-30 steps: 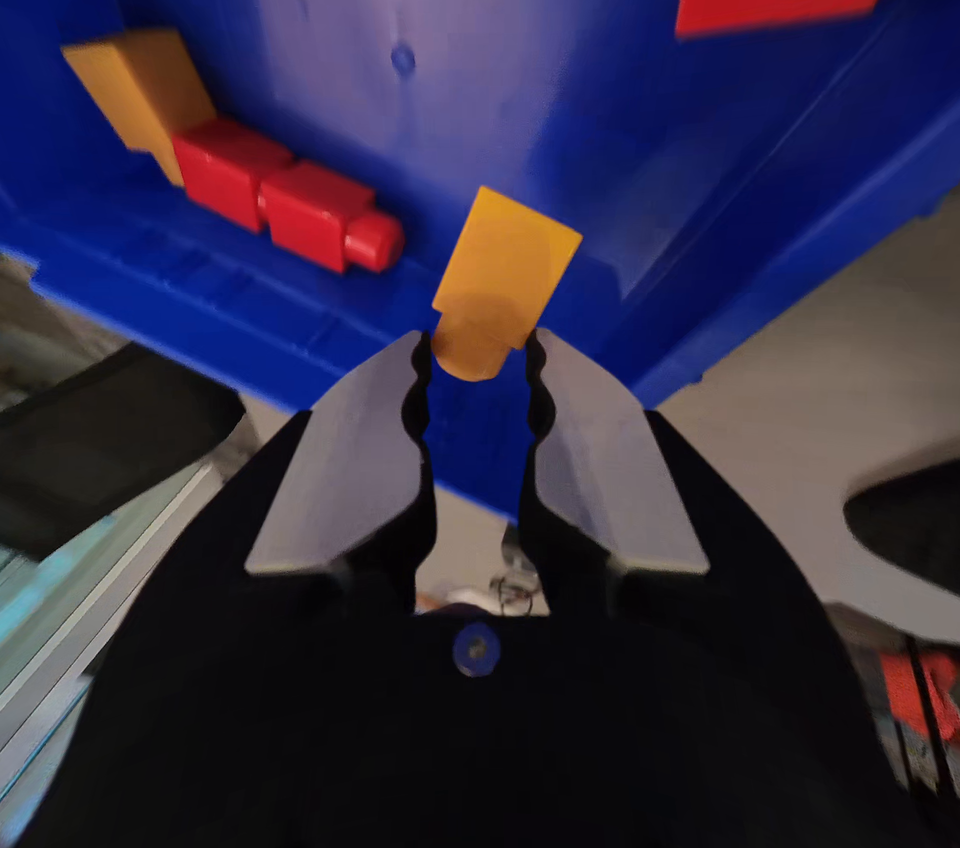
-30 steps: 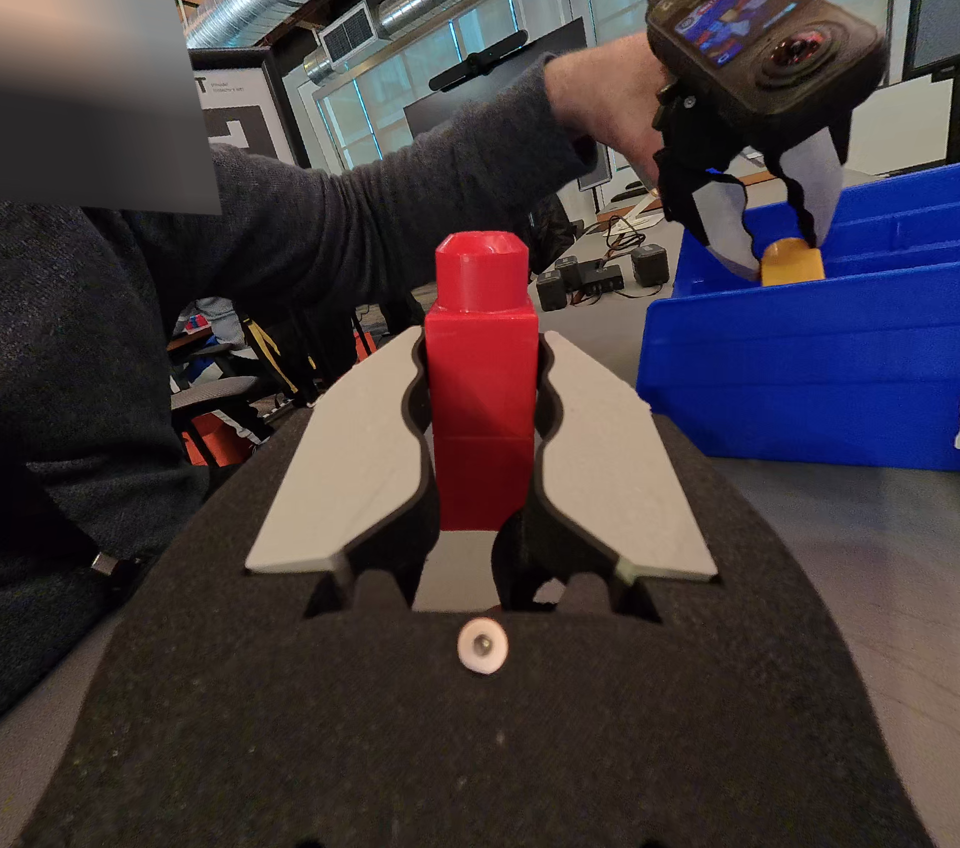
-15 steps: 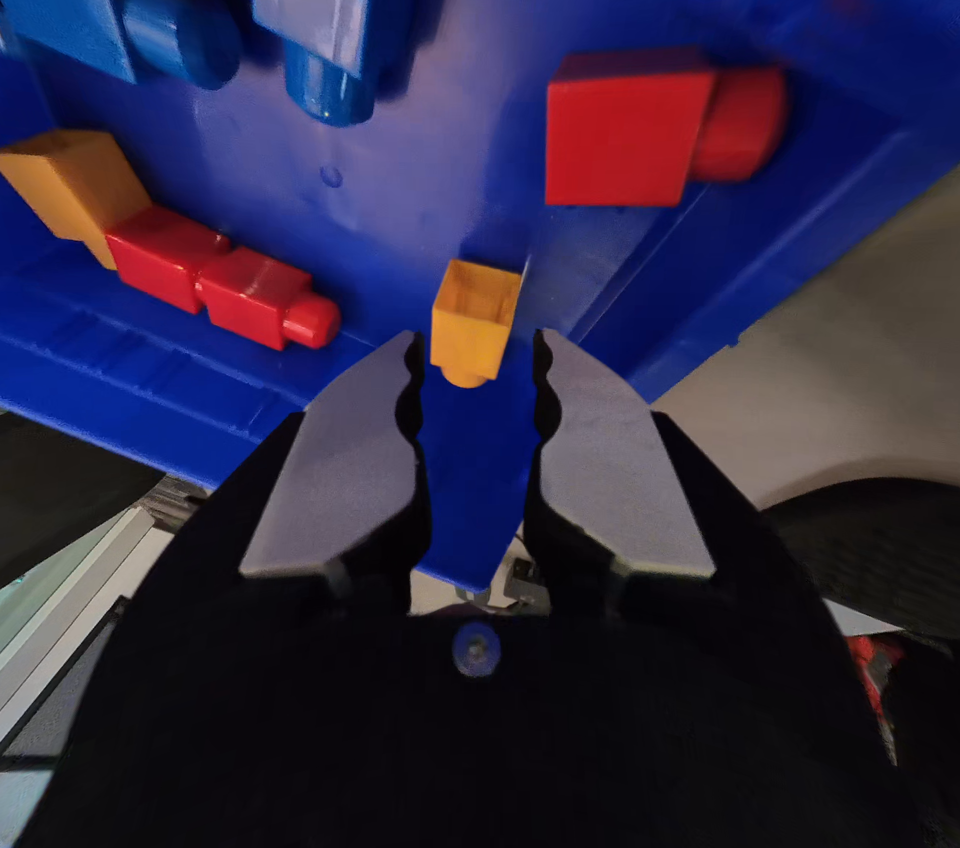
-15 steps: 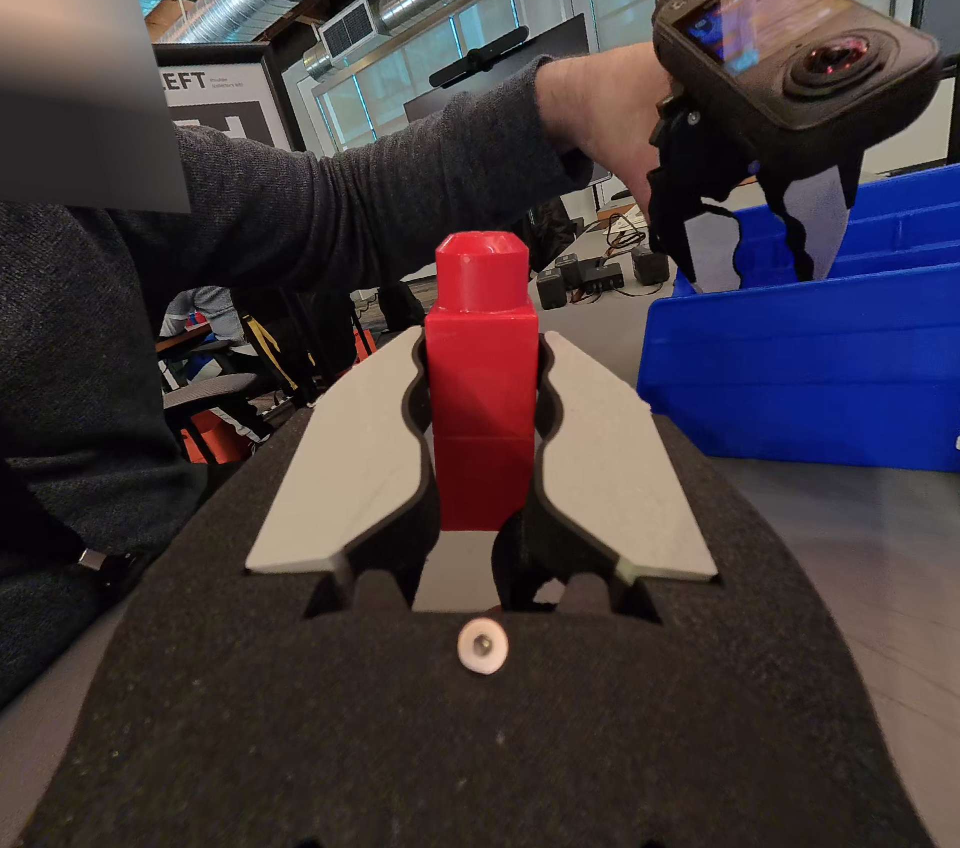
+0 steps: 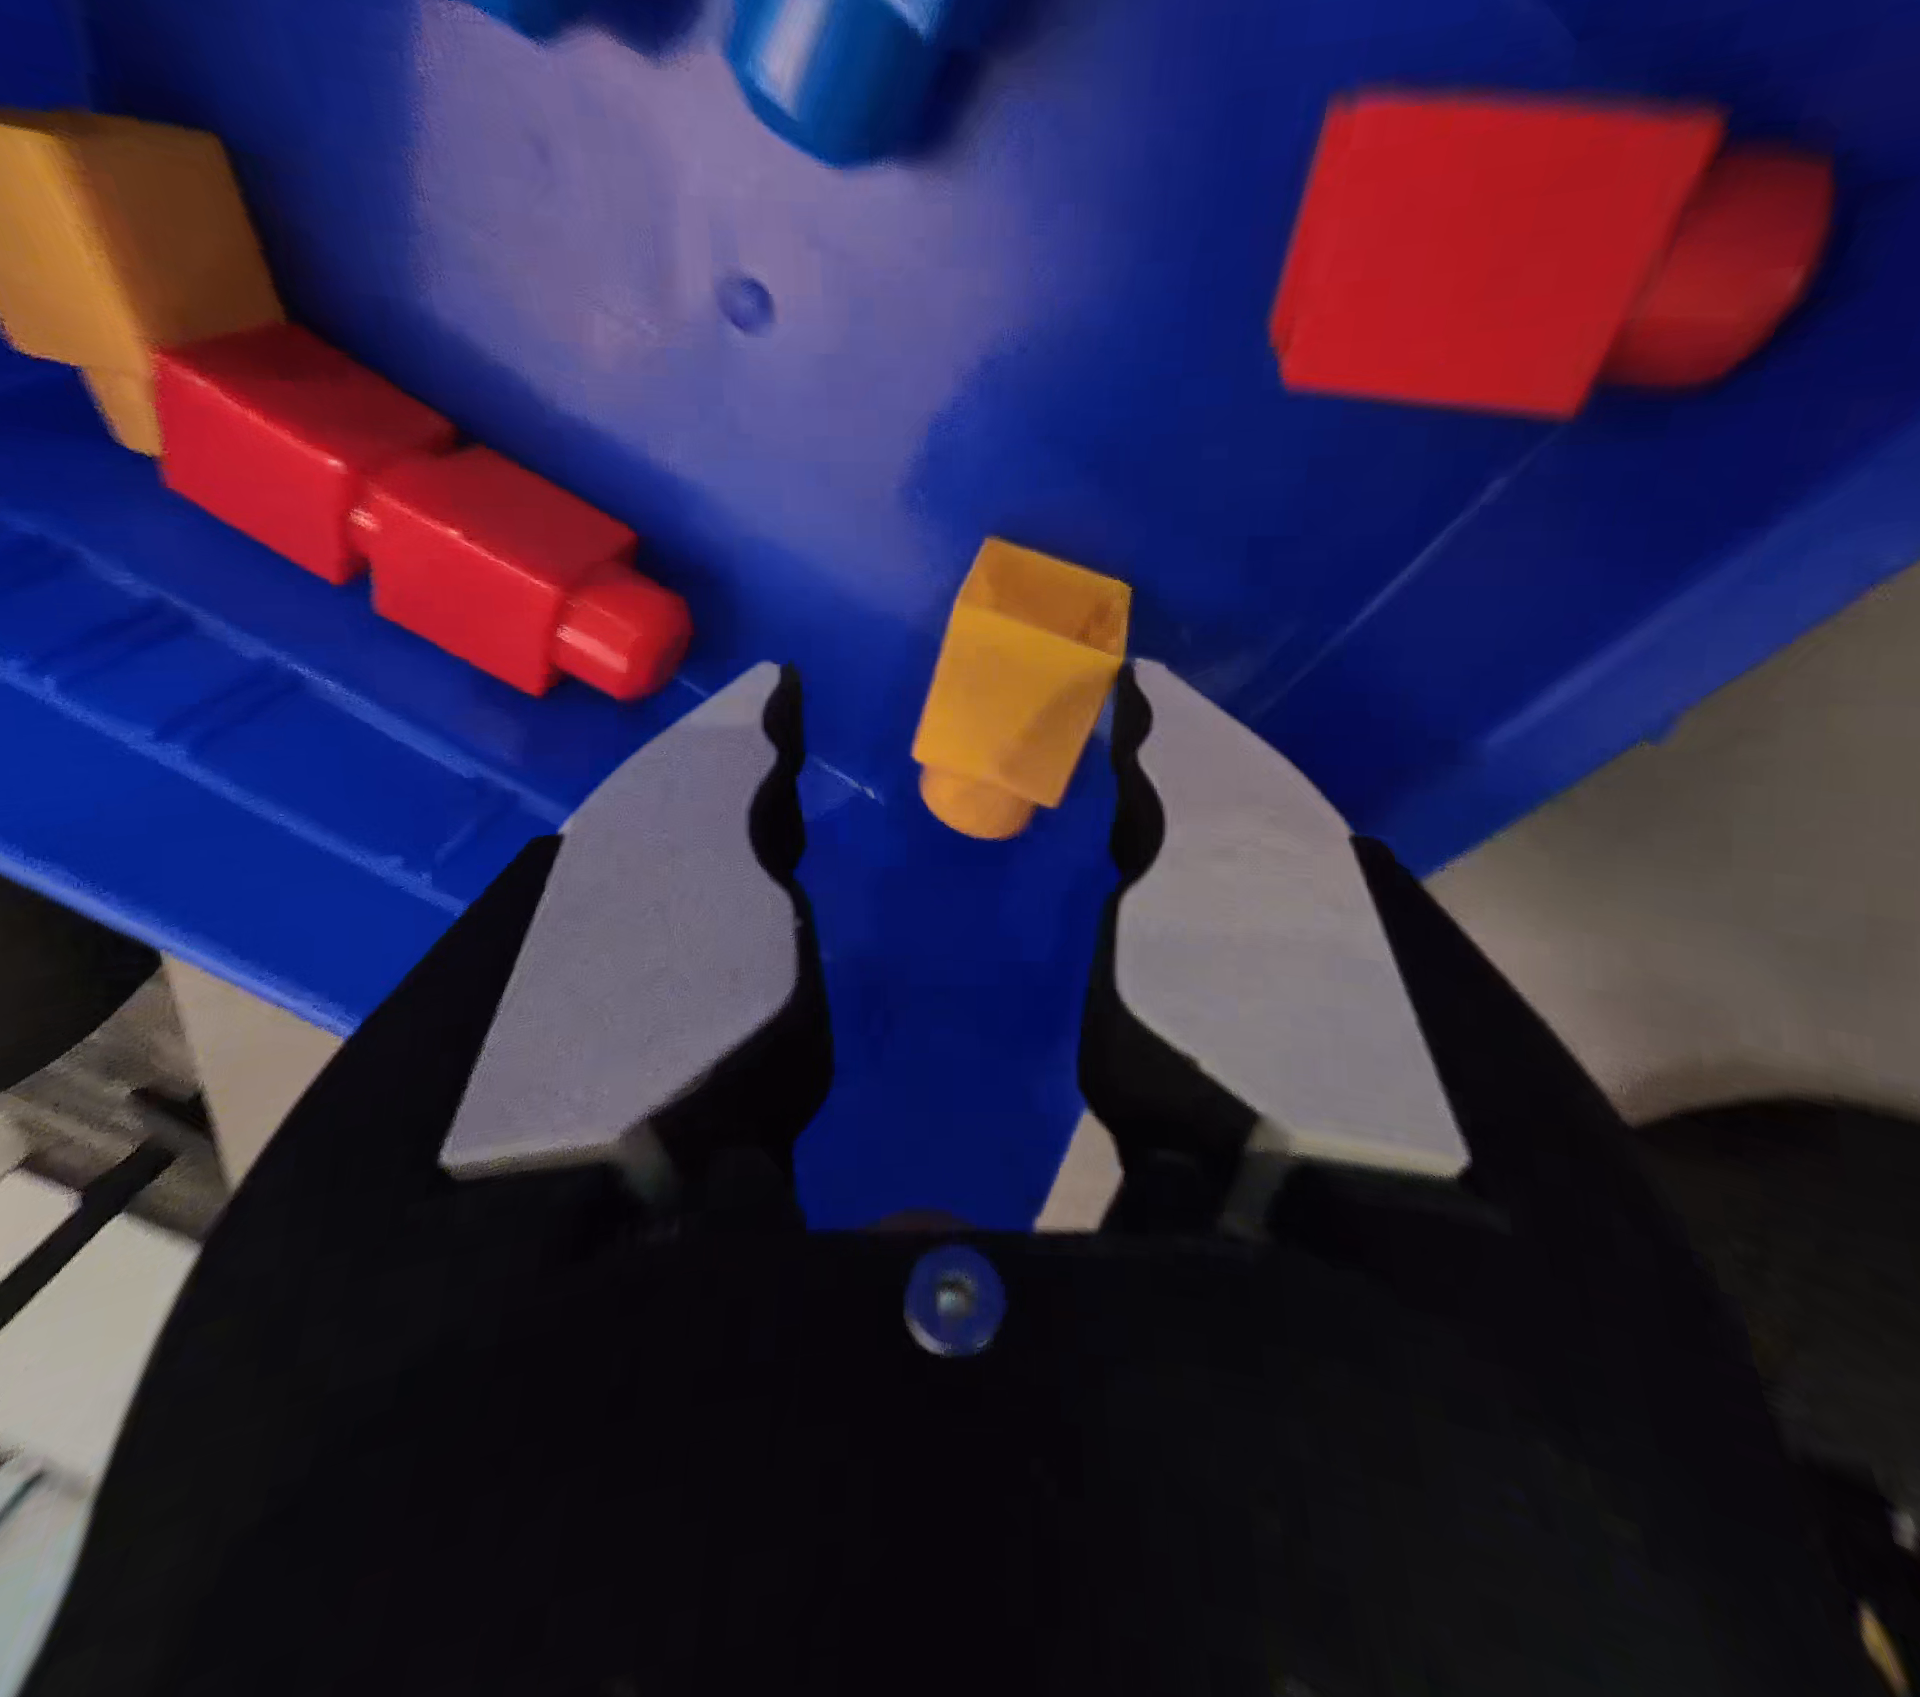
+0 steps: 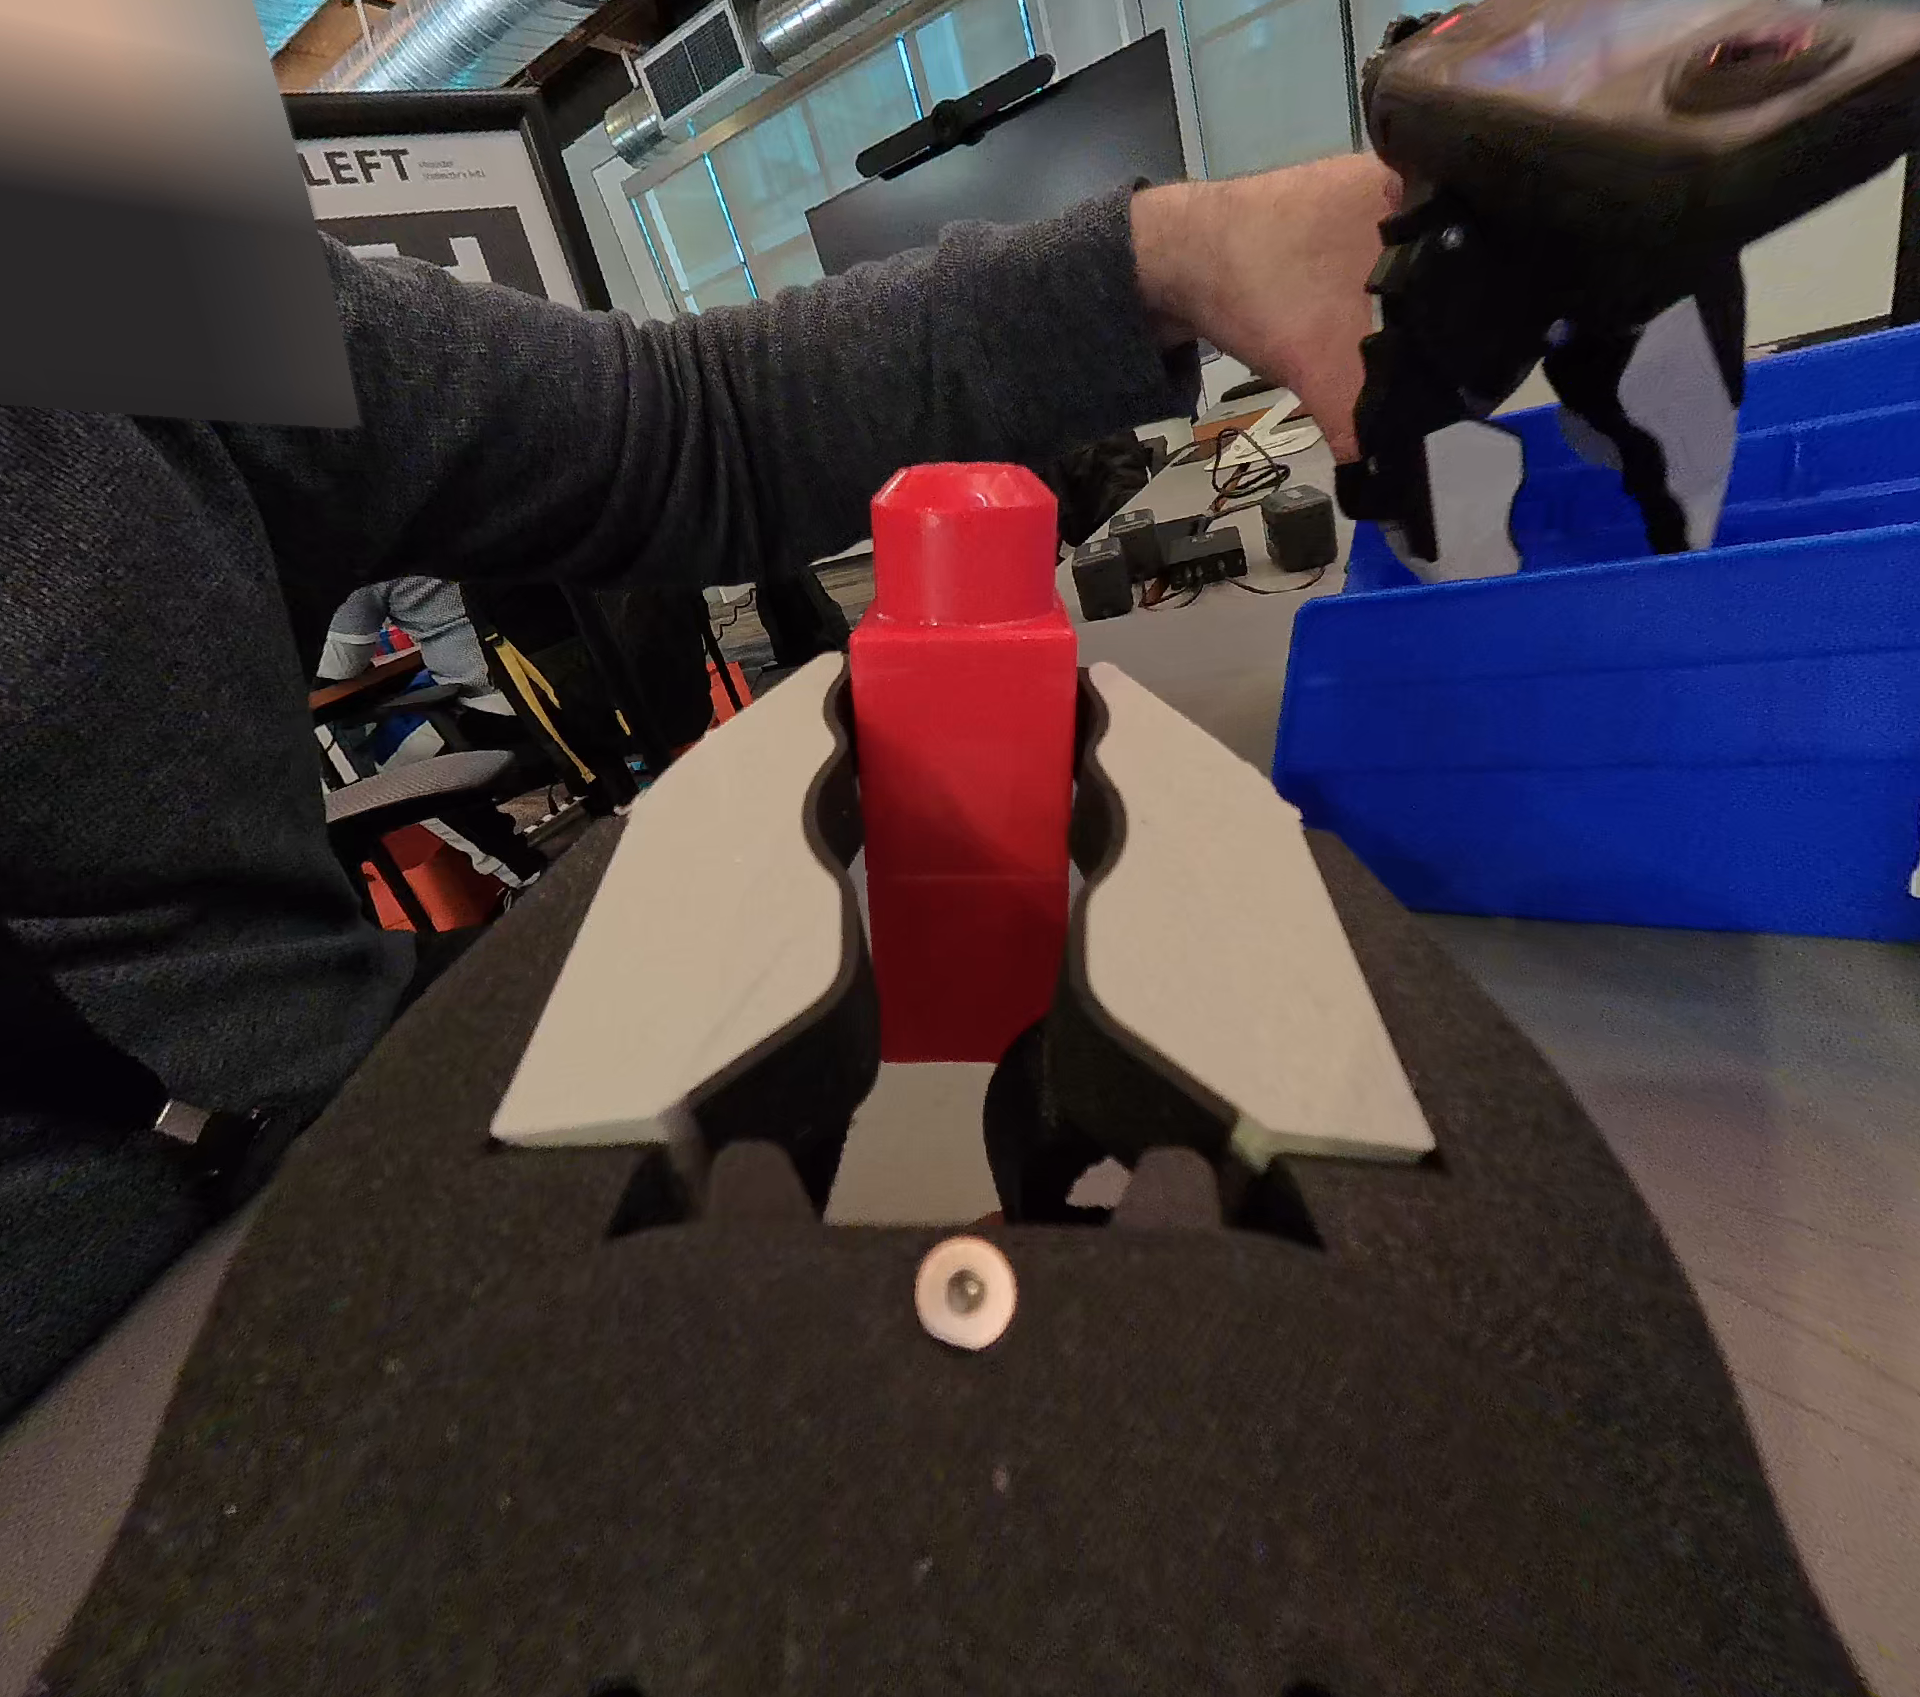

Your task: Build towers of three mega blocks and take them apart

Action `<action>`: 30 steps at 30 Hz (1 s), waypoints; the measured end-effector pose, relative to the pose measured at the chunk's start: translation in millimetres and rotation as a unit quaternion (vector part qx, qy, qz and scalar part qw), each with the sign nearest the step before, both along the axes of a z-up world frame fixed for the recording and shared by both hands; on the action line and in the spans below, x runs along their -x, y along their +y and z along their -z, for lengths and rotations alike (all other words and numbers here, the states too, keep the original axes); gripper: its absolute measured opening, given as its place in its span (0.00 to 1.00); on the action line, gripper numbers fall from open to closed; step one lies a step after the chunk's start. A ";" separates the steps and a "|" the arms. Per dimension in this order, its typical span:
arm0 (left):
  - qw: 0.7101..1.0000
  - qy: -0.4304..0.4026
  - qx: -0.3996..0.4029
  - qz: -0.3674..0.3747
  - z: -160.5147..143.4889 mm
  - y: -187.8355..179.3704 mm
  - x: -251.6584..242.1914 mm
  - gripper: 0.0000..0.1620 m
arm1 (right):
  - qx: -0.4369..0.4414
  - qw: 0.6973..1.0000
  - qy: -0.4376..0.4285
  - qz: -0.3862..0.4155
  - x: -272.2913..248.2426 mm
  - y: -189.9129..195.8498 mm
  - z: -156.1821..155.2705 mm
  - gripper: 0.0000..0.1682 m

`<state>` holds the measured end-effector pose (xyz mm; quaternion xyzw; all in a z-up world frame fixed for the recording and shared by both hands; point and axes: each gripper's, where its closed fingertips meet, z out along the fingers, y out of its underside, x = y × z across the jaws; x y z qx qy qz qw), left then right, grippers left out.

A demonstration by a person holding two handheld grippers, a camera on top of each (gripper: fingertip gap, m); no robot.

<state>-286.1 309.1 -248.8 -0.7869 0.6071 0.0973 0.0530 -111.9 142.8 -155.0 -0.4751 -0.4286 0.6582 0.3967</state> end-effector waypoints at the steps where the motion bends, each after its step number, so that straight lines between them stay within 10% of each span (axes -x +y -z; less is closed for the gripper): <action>1: 0.999 -0.030 -0.014 -0.010 -4.1 7.9 -7.3 0.35 | 0.000 1.000 0.000 0.000 0.0 0.1 0.0 0.22; 12: 0.994 -0.098 -0.032 -0.023 1.1 57.7 -48.6 0.30 | 0.002 1.000 0.001 0.001 -0.3 0.6 -0.3 0.22; 19: 0.962 -0.224 -0.013 -0.153 6.4 91.0 -76.6 0.27 | 0.003 1.000 0.002 0.001 -0.4 1.0 -0.4 0.22; 30: 0.957 -0.198 -0.012 -0.214 32.9 102.4 -68.1 0.23 | 0.003 1.000 0.002 0.002 -0.5 1.2 -0.4 0.22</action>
